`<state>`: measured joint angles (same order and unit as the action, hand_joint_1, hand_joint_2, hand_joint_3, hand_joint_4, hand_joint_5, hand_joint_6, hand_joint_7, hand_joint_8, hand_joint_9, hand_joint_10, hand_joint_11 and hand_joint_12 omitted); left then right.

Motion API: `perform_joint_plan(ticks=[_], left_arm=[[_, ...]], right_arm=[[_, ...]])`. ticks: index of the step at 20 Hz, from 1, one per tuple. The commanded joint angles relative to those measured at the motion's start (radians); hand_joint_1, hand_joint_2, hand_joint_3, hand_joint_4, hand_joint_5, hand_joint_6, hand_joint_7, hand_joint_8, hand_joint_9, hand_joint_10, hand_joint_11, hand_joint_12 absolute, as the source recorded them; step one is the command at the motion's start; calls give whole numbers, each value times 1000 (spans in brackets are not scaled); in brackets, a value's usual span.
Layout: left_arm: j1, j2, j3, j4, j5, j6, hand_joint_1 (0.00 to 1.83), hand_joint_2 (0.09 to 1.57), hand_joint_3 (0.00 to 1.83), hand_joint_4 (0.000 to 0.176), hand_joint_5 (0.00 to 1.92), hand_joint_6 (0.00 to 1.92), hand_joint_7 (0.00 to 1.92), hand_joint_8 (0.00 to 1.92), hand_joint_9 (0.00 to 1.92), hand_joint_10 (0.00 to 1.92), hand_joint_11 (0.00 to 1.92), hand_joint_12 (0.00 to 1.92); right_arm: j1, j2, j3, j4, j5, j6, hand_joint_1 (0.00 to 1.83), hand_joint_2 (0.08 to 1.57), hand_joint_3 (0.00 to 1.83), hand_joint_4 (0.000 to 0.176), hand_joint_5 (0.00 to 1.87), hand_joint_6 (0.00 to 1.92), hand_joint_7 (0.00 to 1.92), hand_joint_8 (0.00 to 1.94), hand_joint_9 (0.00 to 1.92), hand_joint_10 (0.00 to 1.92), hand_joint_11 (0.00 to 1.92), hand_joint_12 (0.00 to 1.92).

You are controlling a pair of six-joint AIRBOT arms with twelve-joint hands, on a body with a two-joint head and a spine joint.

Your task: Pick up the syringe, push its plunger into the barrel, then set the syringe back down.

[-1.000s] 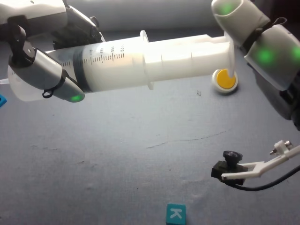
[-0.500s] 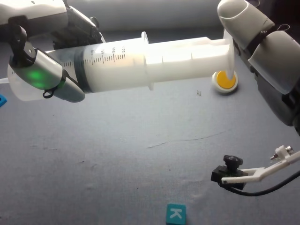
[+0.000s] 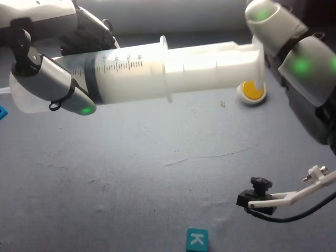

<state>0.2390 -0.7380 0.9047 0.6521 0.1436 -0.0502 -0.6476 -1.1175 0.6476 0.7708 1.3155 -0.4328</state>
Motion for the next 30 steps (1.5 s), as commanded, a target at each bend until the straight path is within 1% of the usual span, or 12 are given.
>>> perform_joint_plan(ticks=[1,4,6,7,9,10,13,14,18,22,27,30], left_arm=[[-18,2,-2,-6,-97,-20,1380,1080,0,0,954,1137,1155,575,955,1091,744,1263],[-19,0,-1,-6,-95,-20,1374,1106,2,0,896,1259,1070,692,927,1115,788,1177],[-19,0,-1,-6,-94,-20,1374,1105,0,0,896,1255,1072,680,942,1109,781,1201],[-19,0,-1,-6,-94,-20,1382,1076,0,0,956,1104,1168,601,957,1087,711,1306],[-19,-1,-1,-6,-94,-20,1384,1074,0,0,962,1117,1180,549,960,1075,740,1241],[-19,-2,-1,-6,-94,-20,1379,1087,0,0,929,1202,1167,553,935,1090,731,1261],[-19,-2,-2,-6,-94,-20,1383,1080,0,0,954,1108,1179,532,940,1142,731,1285],[-19,-2,-2,-6,-94,-20,1379,1087,1,0,934,1170,1136,575,952,1116,776,1214],[-19,-3,-2,-6,-94,-20,1375,1095,0,0,916,1252,1134,603,928,1082,720,1256],[-19,-3,-2,-6,-94,-20,1376,1100,1,0,909,1217,1093,659,928,1136,754,1231],[-19,-4,-1,-5,-94,-20,1381,1075,0,0,972,1122,1171,588,950,1062,715,1270],[-19,-4,-1,-5,-94,-20,1379,1085,1,0,944,1176,1127,606,955,1083,741,1248]], right_arm=[[1,-1,-5,-71,65,9,0,1138,1,0,0,0,0,0,0,0,0,0],[6,-20,-2,-70,44,8,0,1134,0,0,0,0,0,0,0,0,0,0],[14,-39,2,-70,30,5,0,1137,0,0,0,0,0,0,0,0,0,0],[20,-50,3,-70,28,1,0,1131,0,0,0,0,0,0,0,0,0,0],[31,-66,4,-70,13,-2,0,1130,0,0,0,0,0,0,0,0,0,0],[36,-78,4,-70,-3,-7,0,1128,0,0,0,0,0,0,0,0,0,0],[48,-112,4,-70,-14,-26,0,1131,0,0,0,0,0,0,0,0,0,0],[59,-127,4,-70,-16,-36,0,1137,1,0,0,0,0,0,0,0,0,0],[94,-181,4,-70,-54,-70,0,1132,0,0,0,0,0,0,0,0,0,0],[117,-236,4,-70,-75,-99,0,1134,1,0,14,6,0,0,0,0,0,0],[129,-295,7,-71,-93,-125,0,1137,1,0,0,0,0,0,0,0,0,0],[135,-334,22,-71,-101,-127,0,1134,0,0,0,0,0,0,0,0,0,0]])
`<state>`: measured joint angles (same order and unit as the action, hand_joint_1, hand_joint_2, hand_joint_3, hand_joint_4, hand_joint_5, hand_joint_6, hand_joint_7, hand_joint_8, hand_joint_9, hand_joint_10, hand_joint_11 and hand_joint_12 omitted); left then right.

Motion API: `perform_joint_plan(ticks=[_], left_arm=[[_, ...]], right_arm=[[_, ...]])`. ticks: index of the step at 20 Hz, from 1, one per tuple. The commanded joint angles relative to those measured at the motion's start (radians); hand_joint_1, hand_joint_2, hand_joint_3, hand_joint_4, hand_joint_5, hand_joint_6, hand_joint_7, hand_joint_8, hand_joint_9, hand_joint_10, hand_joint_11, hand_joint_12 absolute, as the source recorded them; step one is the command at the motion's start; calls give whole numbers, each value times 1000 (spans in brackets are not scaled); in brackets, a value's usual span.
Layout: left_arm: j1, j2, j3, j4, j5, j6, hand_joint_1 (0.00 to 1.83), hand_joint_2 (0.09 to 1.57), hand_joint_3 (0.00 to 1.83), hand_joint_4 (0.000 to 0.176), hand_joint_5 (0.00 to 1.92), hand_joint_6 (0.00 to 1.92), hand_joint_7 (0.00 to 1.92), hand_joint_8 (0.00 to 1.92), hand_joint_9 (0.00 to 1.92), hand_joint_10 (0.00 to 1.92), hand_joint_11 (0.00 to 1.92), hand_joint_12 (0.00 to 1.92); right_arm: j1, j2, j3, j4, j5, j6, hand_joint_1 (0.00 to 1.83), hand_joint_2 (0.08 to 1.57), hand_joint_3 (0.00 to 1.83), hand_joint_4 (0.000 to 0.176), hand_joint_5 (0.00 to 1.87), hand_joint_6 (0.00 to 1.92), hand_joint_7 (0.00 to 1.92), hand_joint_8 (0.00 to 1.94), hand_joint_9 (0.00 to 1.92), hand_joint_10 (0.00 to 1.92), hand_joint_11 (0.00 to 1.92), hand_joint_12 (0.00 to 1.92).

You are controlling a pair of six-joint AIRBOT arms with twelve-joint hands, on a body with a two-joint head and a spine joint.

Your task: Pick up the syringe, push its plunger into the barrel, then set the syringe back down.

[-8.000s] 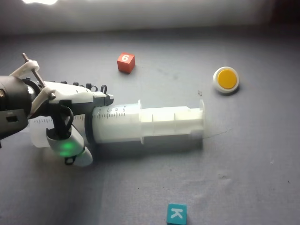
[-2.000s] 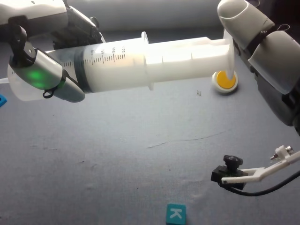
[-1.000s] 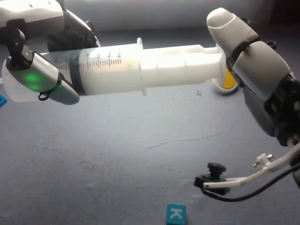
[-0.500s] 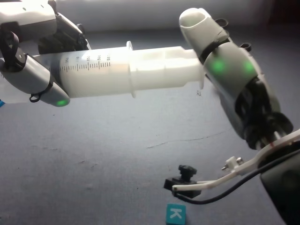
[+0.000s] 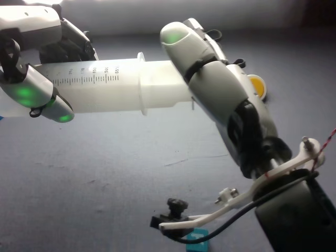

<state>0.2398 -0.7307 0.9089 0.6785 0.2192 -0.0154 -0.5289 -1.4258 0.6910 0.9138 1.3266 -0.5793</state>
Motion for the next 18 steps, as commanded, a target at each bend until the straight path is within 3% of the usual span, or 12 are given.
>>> perform_joint_plan(ticks=[1,4,5,11,14,17,18], left_arm=[[-20,-11,-5,-32,-169,-54,1379,1093,1,0,919,1198,1100,641,957,1100,780,1218],[-19,-11,-4,-32,-169,-54,1381,1082,0,0,943,1133,1140,600,963,1108,729,1269],[-19,-10,-5,-32,-169,-54,1377,1091,0,0,923,1208,1137,578,942,1105,715,1272],[-19,-11,-1,-32,-169,-54,1374,1107,1,0,889,1233,1060,736,929,1140,751,1236],[-19,-11,0,-32,-169,-54,1371,1110,0,0,895,1291,1091,684,894,1114,690,1254],[-19,-11,0,-32,-169,-54,1375,1095,0,0,921,1235,1123,639,922,1083,707,1256],[-19,-11,0,-32,-169,-54,1370,1108,2,0,898,1290,1082,714,899,1095,681,1267]], right_arm=[[17,-35,-17,-214,-112,19,0,1135,0,0,7,3,0,0,0,0,0,0],[8,-66,-5,-212,-108,21,0,1134,0,0,0,0,0,0,0,0,0,0],[-3,-75,-4,-212,-107,26,0,1138,2,0,0,0,0,0,0,0,0,0],[-4,-155,68,-212,-109,52,0,1131,0,0,3,1,0,0,0,0,0,0],[12,-197,105,-212,-121,60,0,1149,5,0,0,0,0,0,0,0,0,0],[5,-205,107,-222,-109,67,0,1150,5,0,0,0,0,0,0,0,0,0],[-1,-199,105,-230,-83,74,0,1148,4,0,0,0,0,0,0,0,0,0]])
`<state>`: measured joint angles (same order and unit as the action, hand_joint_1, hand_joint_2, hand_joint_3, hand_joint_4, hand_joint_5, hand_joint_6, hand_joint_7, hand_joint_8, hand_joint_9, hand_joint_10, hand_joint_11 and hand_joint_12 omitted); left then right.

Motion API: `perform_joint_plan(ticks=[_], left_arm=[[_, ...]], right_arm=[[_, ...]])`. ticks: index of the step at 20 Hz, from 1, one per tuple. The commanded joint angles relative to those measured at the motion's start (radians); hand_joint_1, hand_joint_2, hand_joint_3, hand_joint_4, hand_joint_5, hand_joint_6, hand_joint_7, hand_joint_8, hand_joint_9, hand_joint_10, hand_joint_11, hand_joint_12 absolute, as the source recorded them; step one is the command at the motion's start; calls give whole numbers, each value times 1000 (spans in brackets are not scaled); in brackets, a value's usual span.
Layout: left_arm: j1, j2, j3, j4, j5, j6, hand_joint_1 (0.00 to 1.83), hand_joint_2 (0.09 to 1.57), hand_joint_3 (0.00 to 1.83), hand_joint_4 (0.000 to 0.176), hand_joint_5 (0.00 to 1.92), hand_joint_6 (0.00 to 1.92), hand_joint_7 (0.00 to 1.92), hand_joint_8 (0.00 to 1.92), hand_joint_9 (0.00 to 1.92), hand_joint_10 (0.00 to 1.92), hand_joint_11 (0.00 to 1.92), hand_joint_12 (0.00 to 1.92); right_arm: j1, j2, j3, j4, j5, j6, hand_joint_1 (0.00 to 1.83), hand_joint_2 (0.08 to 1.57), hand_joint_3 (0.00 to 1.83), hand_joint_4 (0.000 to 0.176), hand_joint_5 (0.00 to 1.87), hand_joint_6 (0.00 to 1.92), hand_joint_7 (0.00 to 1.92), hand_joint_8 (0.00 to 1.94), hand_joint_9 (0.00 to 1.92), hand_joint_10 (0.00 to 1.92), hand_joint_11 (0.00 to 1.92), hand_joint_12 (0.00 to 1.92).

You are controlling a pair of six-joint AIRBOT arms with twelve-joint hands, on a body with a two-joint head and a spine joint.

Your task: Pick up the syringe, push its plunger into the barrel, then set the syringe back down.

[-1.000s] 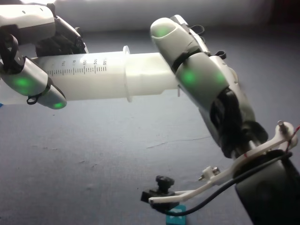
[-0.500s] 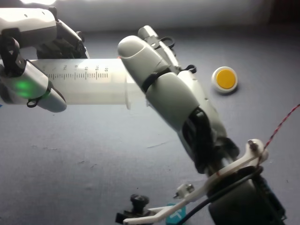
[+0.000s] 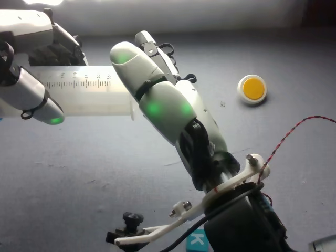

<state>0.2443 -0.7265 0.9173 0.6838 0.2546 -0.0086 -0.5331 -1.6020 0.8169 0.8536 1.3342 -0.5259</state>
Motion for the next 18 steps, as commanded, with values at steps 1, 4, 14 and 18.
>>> perform_joint_plan(ticks=[1,4,14,18], left_arm=[[-24,-15,-9,-37,-205,-61,1369,1114,0,0,891,1279,1066,733,888,1143,672,1295],[-24,-16,-8,-37,-205,-61,1371,1111,0,0,894,1255,1054,736,910,1157,692,1325],[-18,-17,4,-26,-206,-60,1370,1113,0,0,893,1276,1054,728,902,1151,695,1325],[9,-15,30,86,-322,-59,1370,1111,0,0,902,1268,1057,738,900,1139,680,1342]], right_arm=[[-5,-12,-23,-183,-64,26,0,1151,4,0,0,0,0,0,0,0,0,0],[-11,71,-44,-189,-55,27,0,1136,0,0,0,0,0,0,0,0,0,0],[-29,521,-213,-186,-49,56,0,1139,0,0,0,0,0,0,0,0,0,0],[-56,650,-252,-187,-50,55,0,1141,0,0,0,0,0,0,0,0,0,0]])
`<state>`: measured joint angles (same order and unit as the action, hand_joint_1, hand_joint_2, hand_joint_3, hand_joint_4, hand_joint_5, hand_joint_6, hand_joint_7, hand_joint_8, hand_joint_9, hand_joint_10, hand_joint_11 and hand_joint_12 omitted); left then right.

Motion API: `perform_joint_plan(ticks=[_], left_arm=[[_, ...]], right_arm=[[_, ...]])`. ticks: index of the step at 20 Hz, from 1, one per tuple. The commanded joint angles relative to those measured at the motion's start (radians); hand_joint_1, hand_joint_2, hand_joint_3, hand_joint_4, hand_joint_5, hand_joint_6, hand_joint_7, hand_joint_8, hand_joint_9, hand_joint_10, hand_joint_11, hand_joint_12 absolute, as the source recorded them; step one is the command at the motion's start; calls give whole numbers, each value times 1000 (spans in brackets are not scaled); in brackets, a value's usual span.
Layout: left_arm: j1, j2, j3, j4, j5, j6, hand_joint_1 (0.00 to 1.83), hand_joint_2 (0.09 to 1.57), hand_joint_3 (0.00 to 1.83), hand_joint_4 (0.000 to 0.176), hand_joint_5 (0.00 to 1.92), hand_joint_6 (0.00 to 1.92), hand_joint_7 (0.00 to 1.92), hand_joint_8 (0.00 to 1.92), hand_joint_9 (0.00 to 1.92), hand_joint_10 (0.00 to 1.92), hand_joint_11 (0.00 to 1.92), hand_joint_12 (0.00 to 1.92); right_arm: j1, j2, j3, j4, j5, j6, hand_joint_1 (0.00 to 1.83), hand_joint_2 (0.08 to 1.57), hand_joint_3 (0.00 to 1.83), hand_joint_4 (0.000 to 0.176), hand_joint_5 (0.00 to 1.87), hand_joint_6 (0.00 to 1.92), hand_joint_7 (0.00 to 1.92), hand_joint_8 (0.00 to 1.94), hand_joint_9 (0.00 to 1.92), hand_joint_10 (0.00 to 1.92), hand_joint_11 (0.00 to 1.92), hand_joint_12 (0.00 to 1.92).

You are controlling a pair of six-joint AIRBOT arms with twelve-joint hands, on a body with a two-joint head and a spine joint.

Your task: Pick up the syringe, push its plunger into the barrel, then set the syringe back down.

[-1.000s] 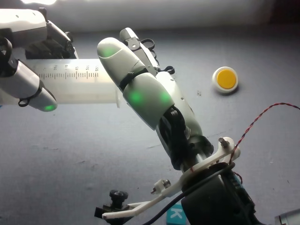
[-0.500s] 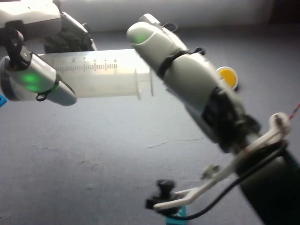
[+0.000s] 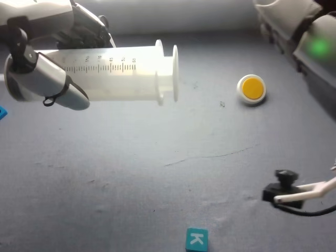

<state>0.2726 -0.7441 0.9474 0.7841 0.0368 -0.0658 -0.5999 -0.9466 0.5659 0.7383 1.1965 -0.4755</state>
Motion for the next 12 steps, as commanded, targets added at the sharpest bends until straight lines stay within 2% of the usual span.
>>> perform_joint_plan(ticks=[1,3,5,7,9,10,12], left_arm=[[-3,2,16,69,-191,-2,1368,1118,1,0,883,1308,1044,749,893,1143,687,1319],[17,1,34,144,-287,-2,1368,1121,0,0,873,1331,1040,761,893,1126,717,1272],[28,4,33,171,-305,-2,1369,1116,0,0,882,1303,1052,728,907,1125,732,1246],[52,6,25,196,-305,-2,1366,1121,3,0,863,1351,1031,784,896,1118,718,1291],[97,4,7,195,-292,-2,1367,1122,2,0,859,1362,1030,789,901,1109,719,1294],[113,2,2,190,-286,-2,1372,1109,0,0,885,1287,1065,730,927,1104,720,1300],[160,-7,-14,133,-234,-2,1370,1113,1,0,879,1291,1062,735,906,1136,701,1299]], right_arm=[[0,24,-4,-73,79,1,0,1145,1,0,0,0,0,0,0,0,0,0],[-17,64,-3,-106,52,-4,0,1147,2,0,0,0,0,0,0,0,0,0],[-21,104,-6,-181,12,-47,0,1146,1,0,0,0,0,0,0,0,0,0],[-25,145,-9,-231,-44,-62,0,1143,0,0,0,0,0,0,0,0,0,0],[-24,196,-8,-290,-109,-82,0,1158,6,0,0,0,0,0,0,0,0,0],[-22,214,-8,-307,-134,-83,0,1159,6,0,0,0,0,0,0,0,0,0],[-25,252,1,-447,-182,-111,0,1156,4,0,0,0,0,0,0,0,0,0]])
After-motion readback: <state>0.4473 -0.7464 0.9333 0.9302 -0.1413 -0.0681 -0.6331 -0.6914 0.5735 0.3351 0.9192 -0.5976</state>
